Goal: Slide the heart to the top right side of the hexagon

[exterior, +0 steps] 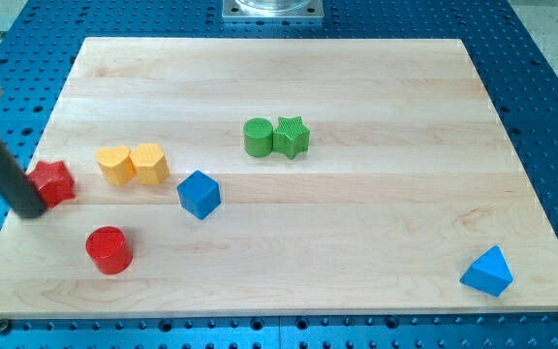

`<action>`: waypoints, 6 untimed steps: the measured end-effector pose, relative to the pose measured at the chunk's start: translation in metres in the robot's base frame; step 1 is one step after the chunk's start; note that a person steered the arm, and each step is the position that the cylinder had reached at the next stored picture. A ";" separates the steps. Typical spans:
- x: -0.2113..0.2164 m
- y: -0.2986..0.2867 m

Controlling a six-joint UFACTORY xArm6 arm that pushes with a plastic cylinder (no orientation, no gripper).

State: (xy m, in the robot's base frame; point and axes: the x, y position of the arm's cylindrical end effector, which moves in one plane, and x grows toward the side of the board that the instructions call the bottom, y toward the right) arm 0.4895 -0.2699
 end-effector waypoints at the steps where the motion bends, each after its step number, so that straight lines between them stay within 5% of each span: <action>1: -0.049 0.023; 2: -0.060 0.045; 3: -0.023 0.049; 5: -0.112 0.108; 6: -0.095 0.120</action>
